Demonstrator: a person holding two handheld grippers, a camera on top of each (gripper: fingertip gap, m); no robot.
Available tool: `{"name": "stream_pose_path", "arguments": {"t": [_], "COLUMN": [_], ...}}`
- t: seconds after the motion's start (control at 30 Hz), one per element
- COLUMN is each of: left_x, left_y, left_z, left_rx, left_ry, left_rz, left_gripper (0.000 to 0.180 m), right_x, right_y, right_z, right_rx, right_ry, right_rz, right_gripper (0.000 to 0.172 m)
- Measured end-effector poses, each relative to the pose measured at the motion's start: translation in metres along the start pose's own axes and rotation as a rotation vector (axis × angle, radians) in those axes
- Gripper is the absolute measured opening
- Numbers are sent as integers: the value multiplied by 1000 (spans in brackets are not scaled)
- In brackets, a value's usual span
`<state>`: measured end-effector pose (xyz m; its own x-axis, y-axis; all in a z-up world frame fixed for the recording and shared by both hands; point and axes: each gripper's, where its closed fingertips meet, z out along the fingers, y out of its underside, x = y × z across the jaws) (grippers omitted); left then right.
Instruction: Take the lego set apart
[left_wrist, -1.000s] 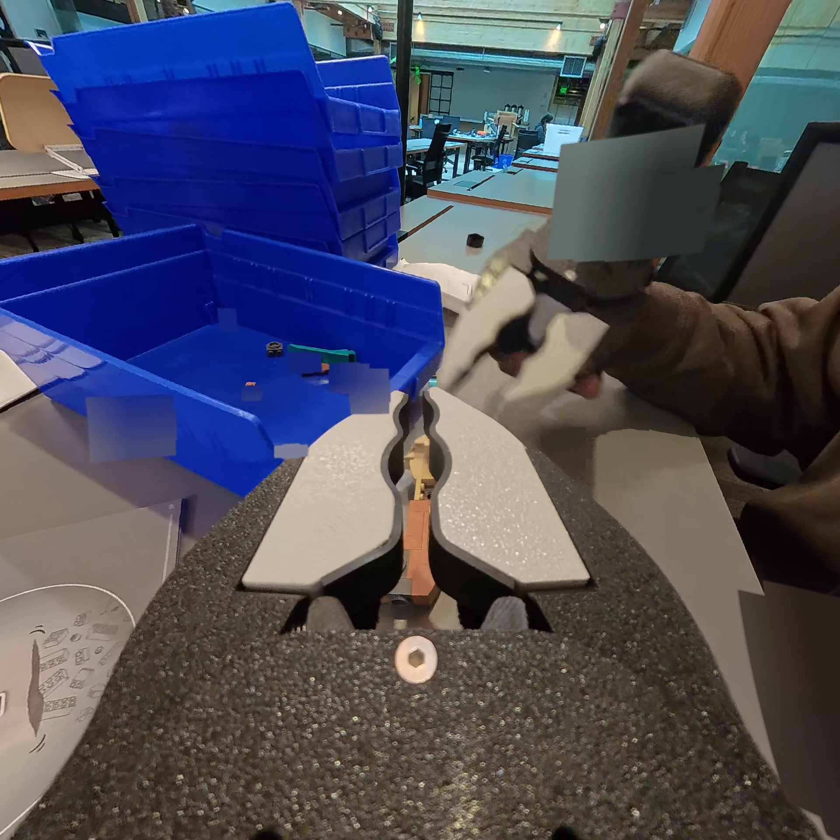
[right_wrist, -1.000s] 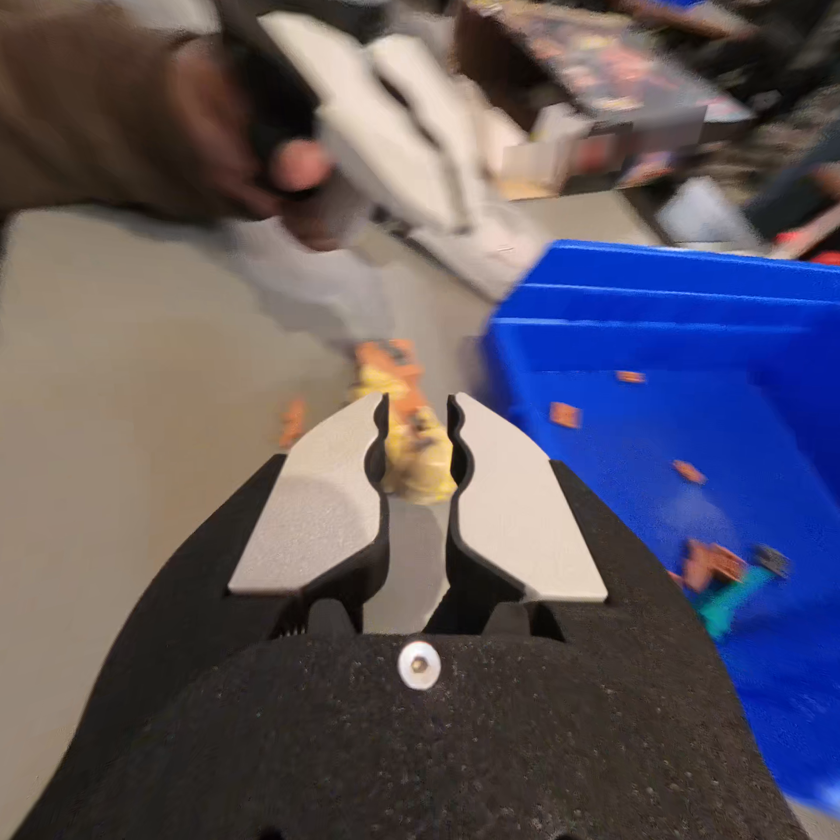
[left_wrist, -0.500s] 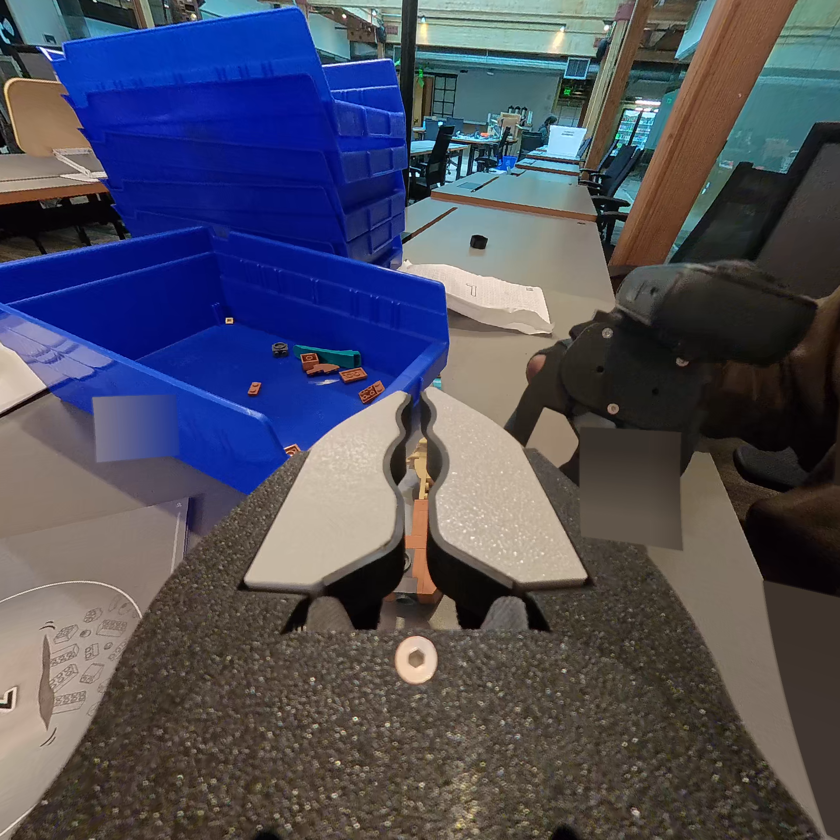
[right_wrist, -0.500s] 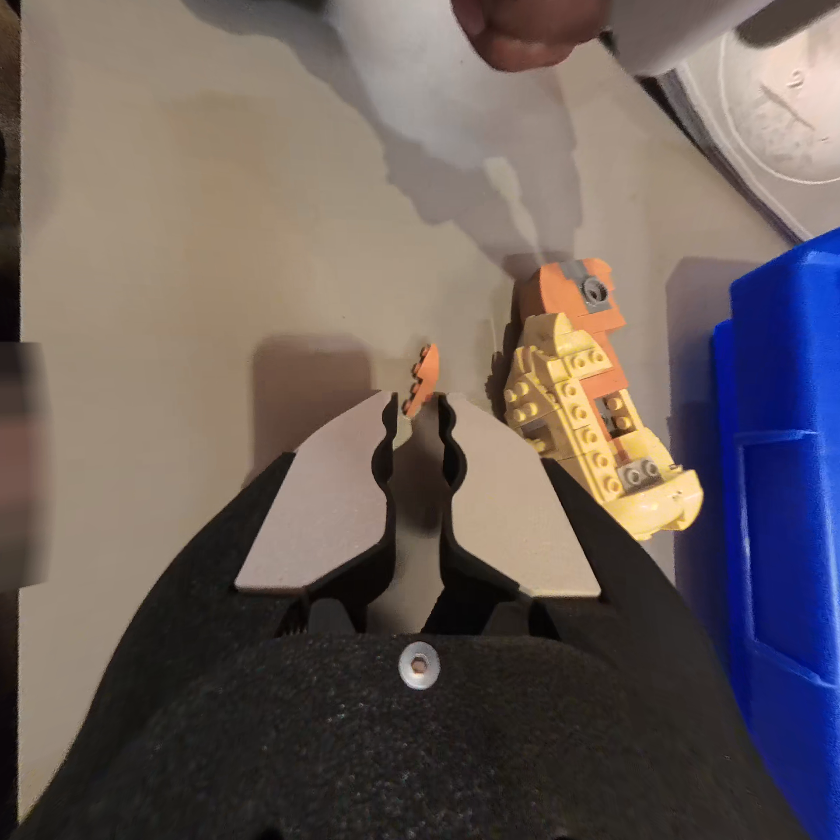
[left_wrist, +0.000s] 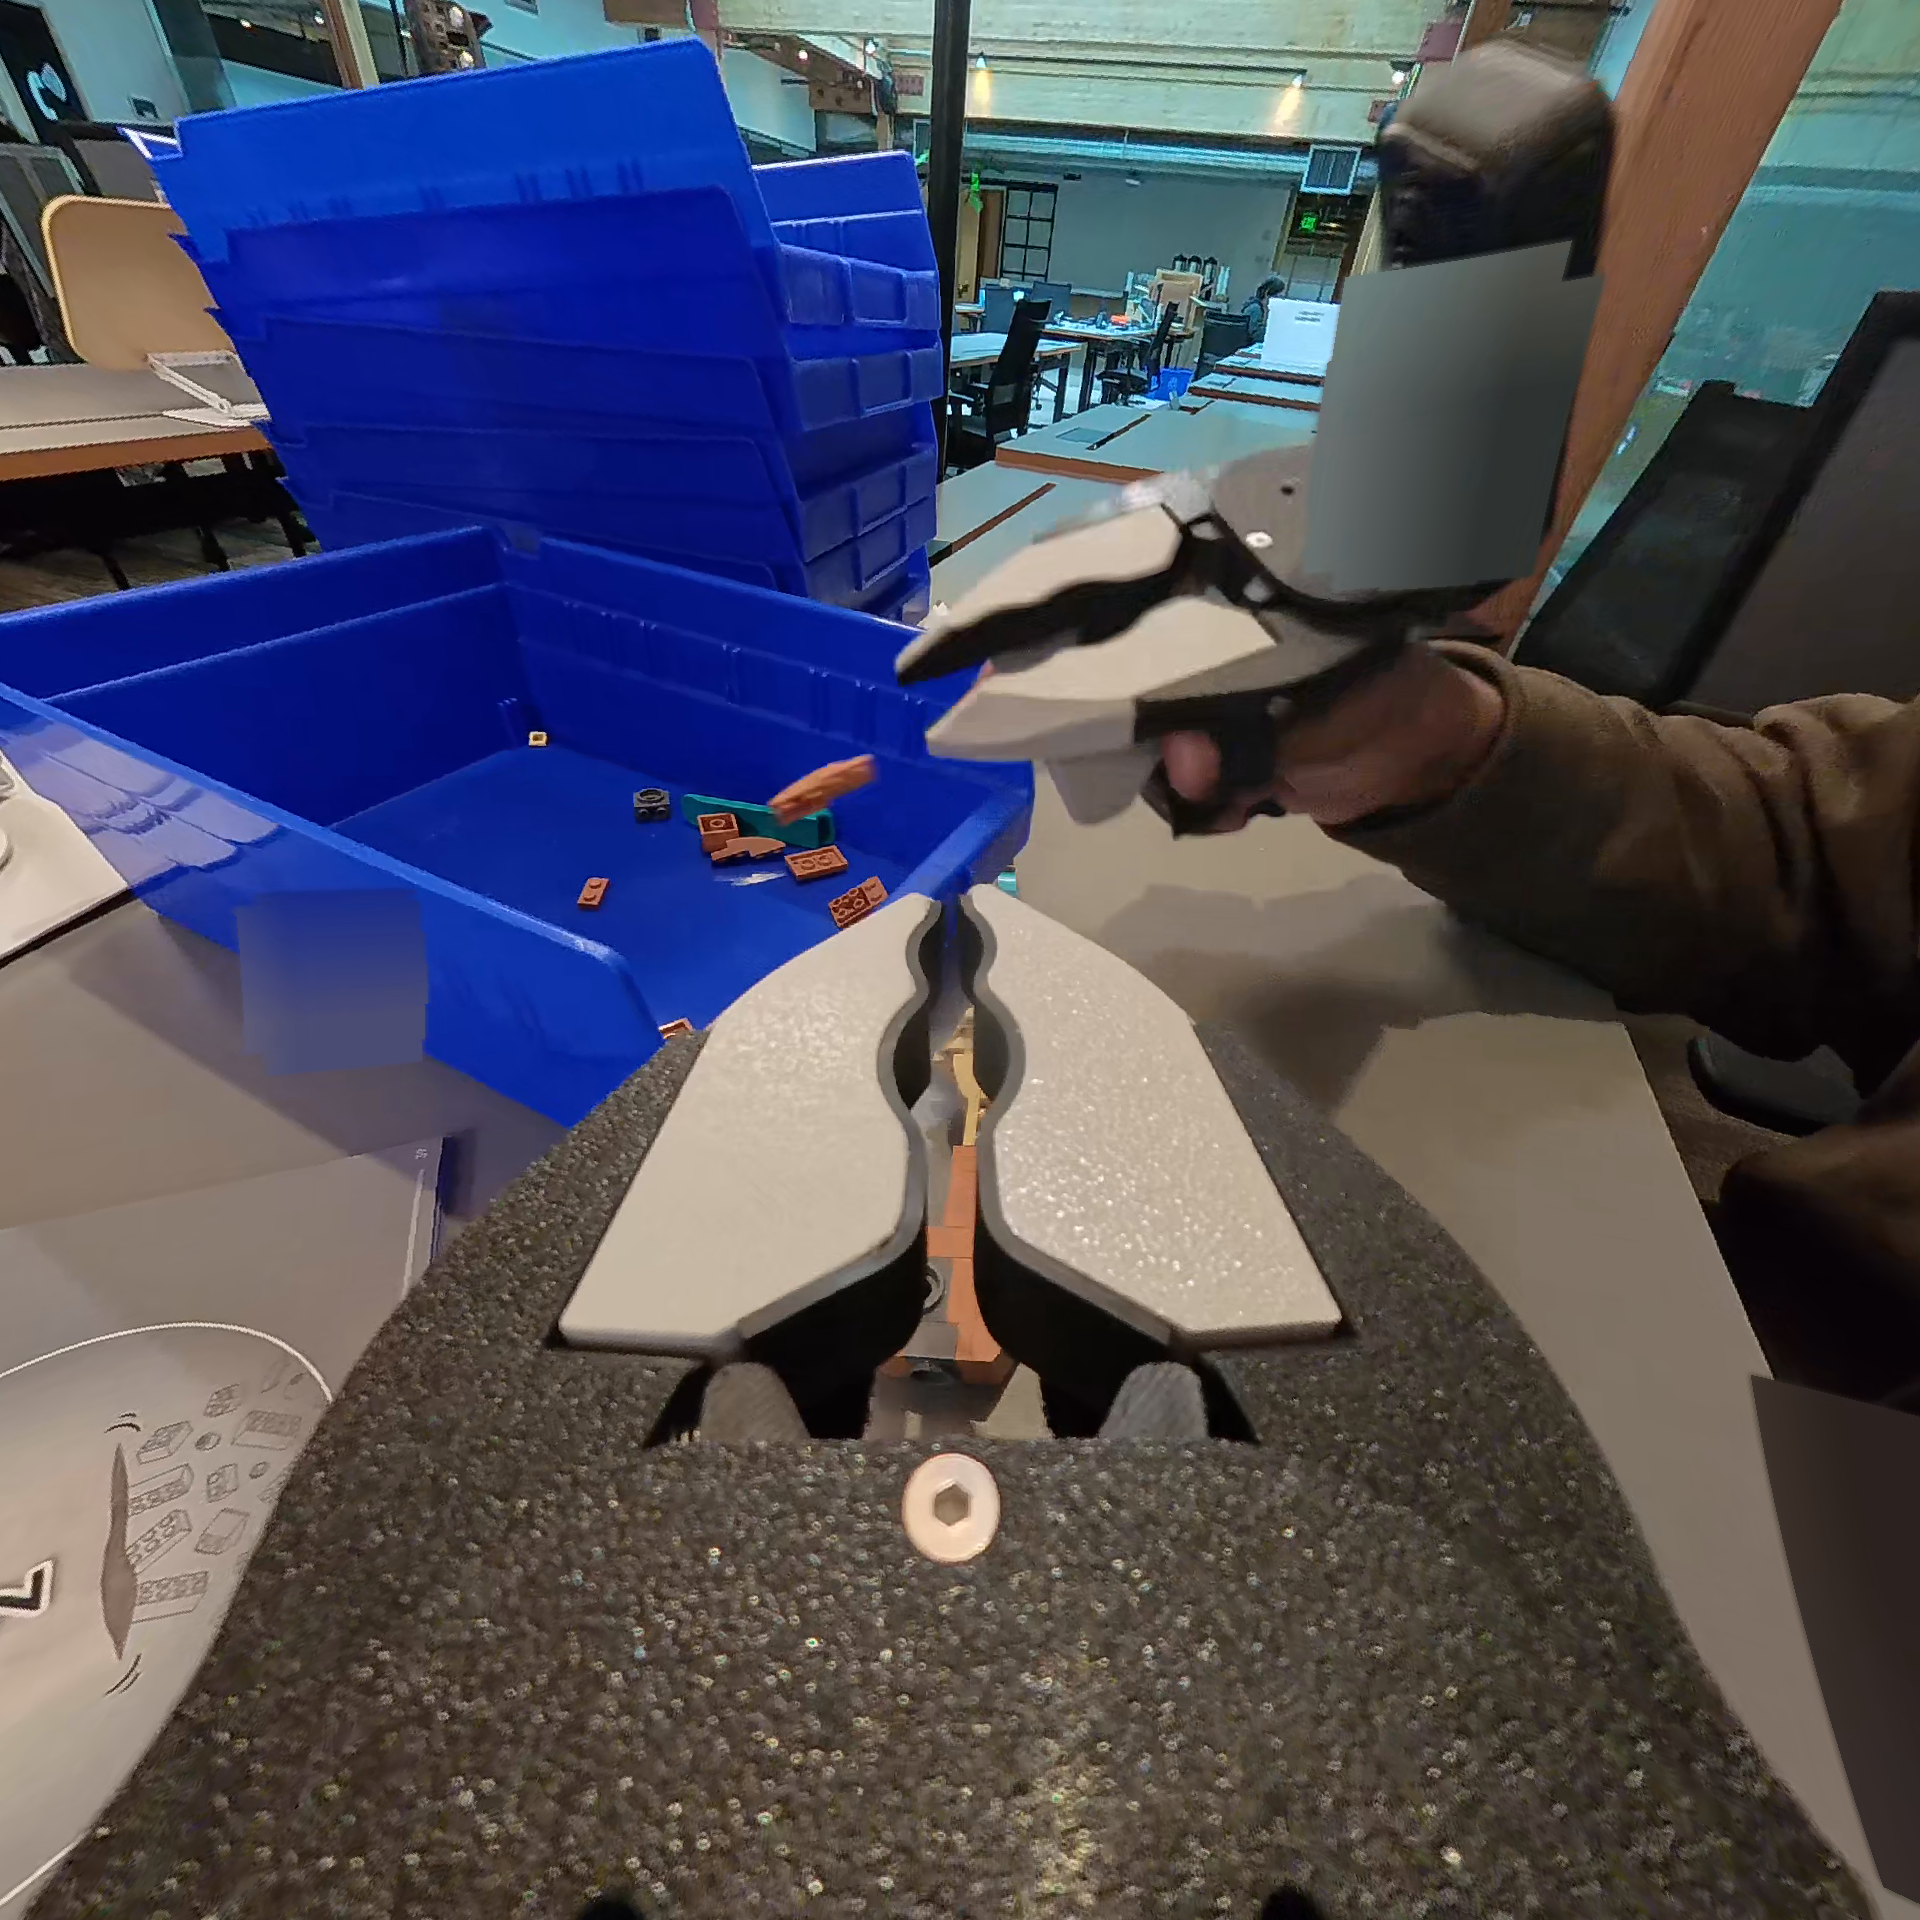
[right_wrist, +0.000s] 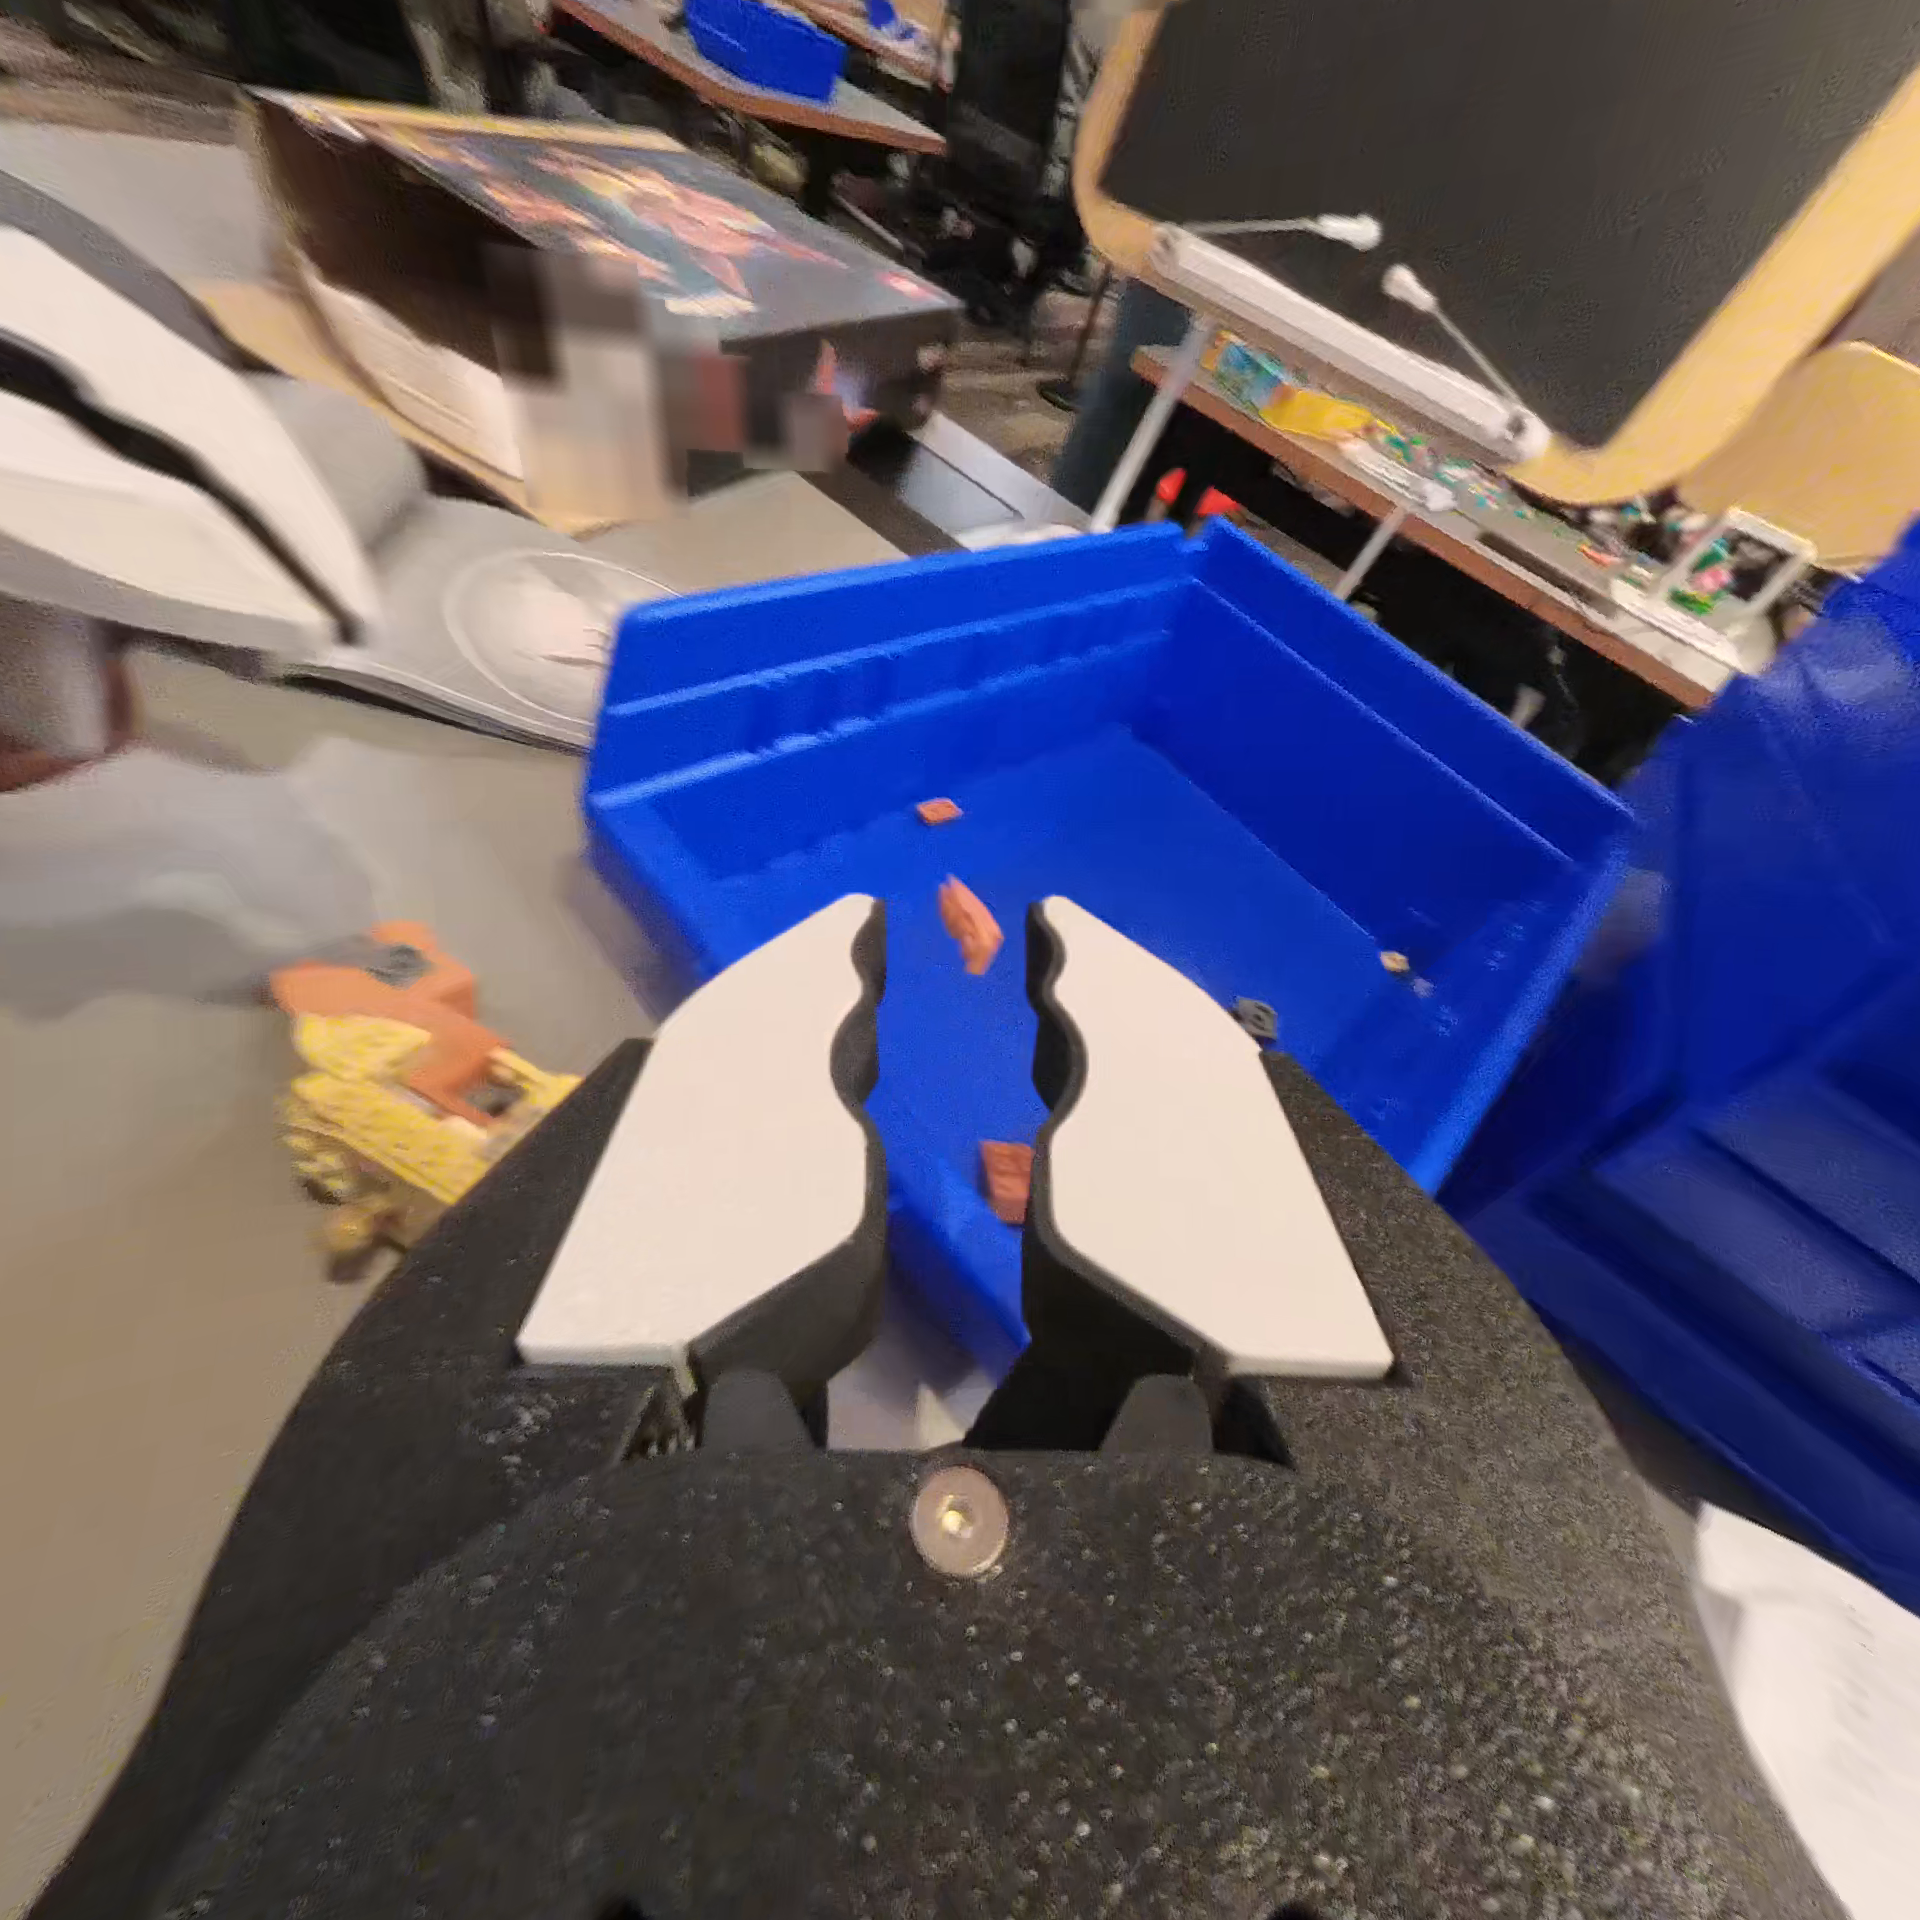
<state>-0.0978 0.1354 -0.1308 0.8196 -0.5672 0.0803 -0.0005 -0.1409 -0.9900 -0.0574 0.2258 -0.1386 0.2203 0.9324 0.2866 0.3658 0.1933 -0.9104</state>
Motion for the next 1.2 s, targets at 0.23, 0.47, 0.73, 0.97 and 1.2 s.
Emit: {"name": "stream_pose_path", "arguments": {"t": [0.23, 0.47, 0.73, 0.97, 1.2], "left_x": [0, -1, 2, 4, 12], "left_y": [2, 3, 6, 9, 15], "left_z": [0, 0, 3, 5, 9], "left_rx": [-8, -12, -22, -36, -70], "left_ry": [-8, -6, 0, 9, 33], "left_rz": [15, 12, 24, 26, 105], "left_gripper": [1, 1, 1, 2, 2], "right_x": [23, 32, 35, 18, -27], "right_y": [8, 100, 142, 143, 100], "right_z": [-26, -60, -34, -32, -60], "right_rx": [3, -298, -443, -445, -303], "right_ry": [-128, -393, -353, -430, -734], "right_rz": [-17, 17, -27, -28, 123], "right_gripper": [29, 18, 36, 10, 8]}}
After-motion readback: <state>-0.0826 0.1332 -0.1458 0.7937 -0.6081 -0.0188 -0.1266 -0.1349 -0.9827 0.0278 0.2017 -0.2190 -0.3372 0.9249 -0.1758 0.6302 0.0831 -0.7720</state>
